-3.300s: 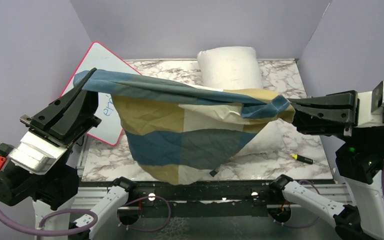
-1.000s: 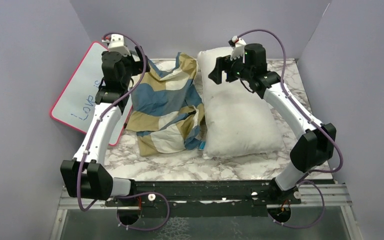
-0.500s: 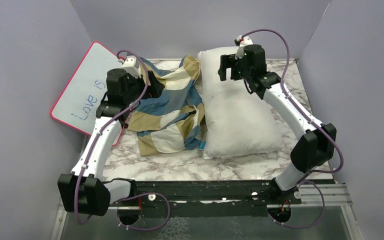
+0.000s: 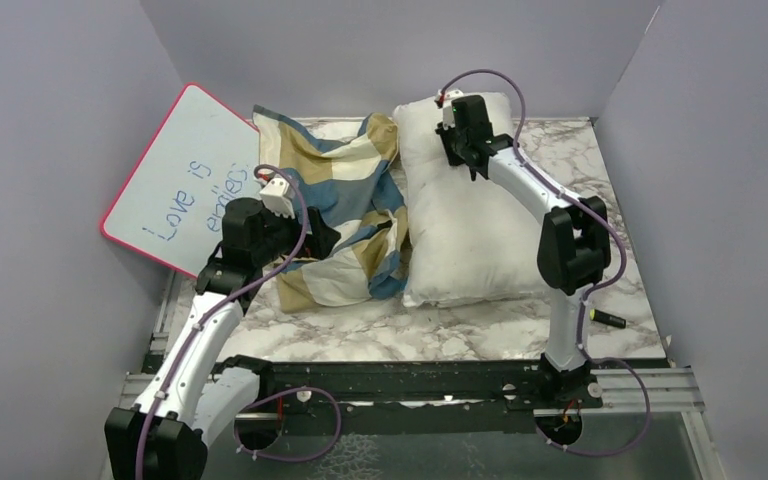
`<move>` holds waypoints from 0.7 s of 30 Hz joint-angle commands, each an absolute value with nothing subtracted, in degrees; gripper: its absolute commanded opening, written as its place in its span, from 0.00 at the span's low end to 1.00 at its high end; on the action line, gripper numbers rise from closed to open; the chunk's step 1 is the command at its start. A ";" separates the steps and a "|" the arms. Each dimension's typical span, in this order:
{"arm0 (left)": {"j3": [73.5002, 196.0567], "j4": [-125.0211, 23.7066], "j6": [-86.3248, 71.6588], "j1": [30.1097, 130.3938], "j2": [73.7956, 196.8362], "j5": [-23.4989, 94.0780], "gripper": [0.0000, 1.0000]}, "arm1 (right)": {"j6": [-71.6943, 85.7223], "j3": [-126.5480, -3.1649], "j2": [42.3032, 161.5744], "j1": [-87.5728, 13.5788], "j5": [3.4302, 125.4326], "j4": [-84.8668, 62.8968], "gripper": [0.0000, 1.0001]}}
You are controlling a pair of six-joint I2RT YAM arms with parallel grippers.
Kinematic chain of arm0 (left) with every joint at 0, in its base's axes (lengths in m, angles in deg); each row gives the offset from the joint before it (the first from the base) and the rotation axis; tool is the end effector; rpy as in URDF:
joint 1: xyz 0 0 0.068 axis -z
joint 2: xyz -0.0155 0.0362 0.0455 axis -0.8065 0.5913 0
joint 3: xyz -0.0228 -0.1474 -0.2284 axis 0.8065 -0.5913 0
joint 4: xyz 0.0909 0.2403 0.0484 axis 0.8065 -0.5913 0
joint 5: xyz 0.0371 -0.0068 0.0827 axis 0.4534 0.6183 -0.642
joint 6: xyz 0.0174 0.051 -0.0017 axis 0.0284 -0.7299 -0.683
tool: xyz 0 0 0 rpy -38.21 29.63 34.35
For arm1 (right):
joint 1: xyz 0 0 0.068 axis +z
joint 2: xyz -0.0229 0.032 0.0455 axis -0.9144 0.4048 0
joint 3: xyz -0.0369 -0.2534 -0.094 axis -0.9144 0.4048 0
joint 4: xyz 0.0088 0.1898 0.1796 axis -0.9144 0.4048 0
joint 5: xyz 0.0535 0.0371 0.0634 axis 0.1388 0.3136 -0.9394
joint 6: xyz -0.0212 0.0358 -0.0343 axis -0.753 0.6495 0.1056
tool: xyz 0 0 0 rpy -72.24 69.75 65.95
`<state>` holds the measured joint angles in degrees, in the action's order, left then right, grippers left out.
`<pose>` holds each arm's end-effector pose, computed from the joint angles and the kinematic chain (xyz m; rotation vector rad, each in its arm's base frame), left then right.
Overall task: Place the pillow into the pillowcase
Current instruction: Place the pillowcase at the center of the board, then pick up the pillow at the center of the board.
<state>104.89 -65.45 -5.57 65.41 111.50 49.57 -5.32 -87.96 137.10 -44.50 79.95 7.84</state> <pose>0.1995 -0.0552 0.2999 0.2353 1.9696 -0.6696 0.4440 0.1707 0.2682 -0.4442 2.1630 0.0040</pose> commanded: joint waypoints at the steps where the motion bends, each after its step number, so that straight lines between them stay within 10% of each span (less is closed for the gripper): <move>1: 102.66 -64.71 -6.00 65.58 106.68 45.55 0.99 | -15.19 -94.73 138.88 -44.68 78.63 10.20 0.06; 21: 105.37 -64.79 -0.52 66.22 106.27 32.74 0.99 | -51.99 -101.23 121.39 -44.72 55.41 6.92 0.01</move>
<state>102.84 -66.13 -0.67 65.98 104.55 35.74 -38.94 -97.08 123.92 -44.78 60.81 12.43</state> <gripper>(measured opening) 0.986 0.044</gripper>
